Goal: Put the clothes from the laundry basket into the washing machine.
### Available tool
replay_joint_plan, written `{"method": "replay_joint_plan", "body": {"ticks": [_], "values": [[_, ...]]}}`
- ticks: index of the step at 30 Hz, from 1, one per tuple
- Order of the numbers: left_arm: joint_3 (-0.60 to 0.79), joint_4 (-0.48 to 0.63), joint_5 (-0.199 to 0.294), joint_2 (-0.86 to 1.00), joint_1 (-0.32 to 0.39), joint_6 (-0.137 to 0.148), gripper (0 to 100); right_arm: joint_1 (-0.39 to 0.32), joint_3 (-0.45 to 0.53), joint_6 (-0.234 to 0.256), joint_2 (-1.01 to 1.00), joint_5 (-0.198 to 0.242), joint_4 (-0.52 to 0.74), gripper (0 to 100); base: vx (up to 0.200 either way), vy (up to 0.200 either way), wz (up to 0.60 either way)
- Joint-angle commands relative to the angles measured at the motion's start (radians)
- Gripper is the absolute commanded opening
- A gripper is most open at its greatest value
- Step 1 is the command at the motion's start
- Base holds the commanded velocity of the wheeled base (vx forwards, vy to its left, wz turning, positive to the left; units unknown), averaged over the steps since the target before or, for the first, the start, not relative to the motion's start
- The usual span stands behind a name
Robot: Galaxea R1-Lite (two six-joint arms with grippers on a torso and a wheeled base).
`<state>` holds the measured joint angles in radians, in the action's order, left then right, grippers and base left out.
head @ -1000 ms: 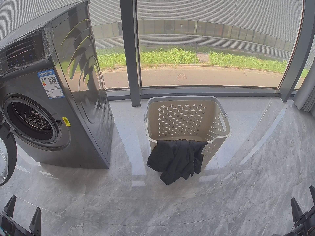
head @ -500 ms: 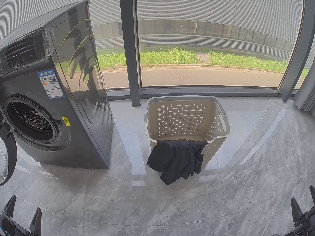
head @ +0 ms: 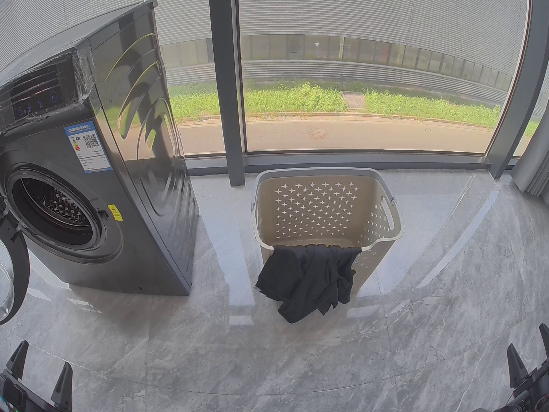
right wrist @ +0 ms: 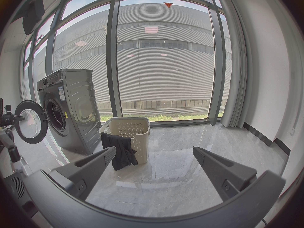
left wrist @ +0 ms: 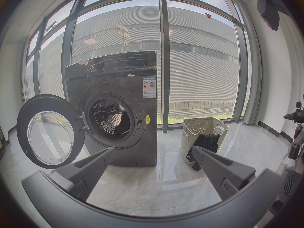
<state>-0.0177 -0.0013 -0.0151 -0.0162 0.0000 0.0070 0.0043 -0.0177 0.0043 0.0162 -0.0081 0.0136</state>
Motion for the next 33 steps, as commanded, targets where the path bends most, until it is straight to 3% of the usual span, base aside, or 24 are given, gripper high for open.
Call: {"method": "replay_joint_plan", "body": {"ticks": [1, 9, 21, 33], "values": [[0.016, 0.0, 0.0, 0.016, 0.0, 0.001, 100, 0.0, 0.01, 0.0, -0.016, 0.0, 0.0, 100, 0.0, 0.0, 0.0], [0.016, 0.0, 0.0, 0.016, 0.002, 0.001, 100, 0.0, 0.01, 0.0, -0.016, 0.0, 0.0, 100, 0.0, 0.0, 0.0], [0.015, 0.0, 0.001, 0.016, 0.0, -0.004, 100, 0.0, 0.012, -0.001, -0.016, 0.0, 0.0, 100, 0.2, 0.0, 0.0], [0.016, 0.0, 0.001, 0.016, 0.0, -0.004, 100, 0.0, 0.012, 0.003, -0.016, 0.0, 0.0, 100, 0.0, 0.0, 0.0]]}}
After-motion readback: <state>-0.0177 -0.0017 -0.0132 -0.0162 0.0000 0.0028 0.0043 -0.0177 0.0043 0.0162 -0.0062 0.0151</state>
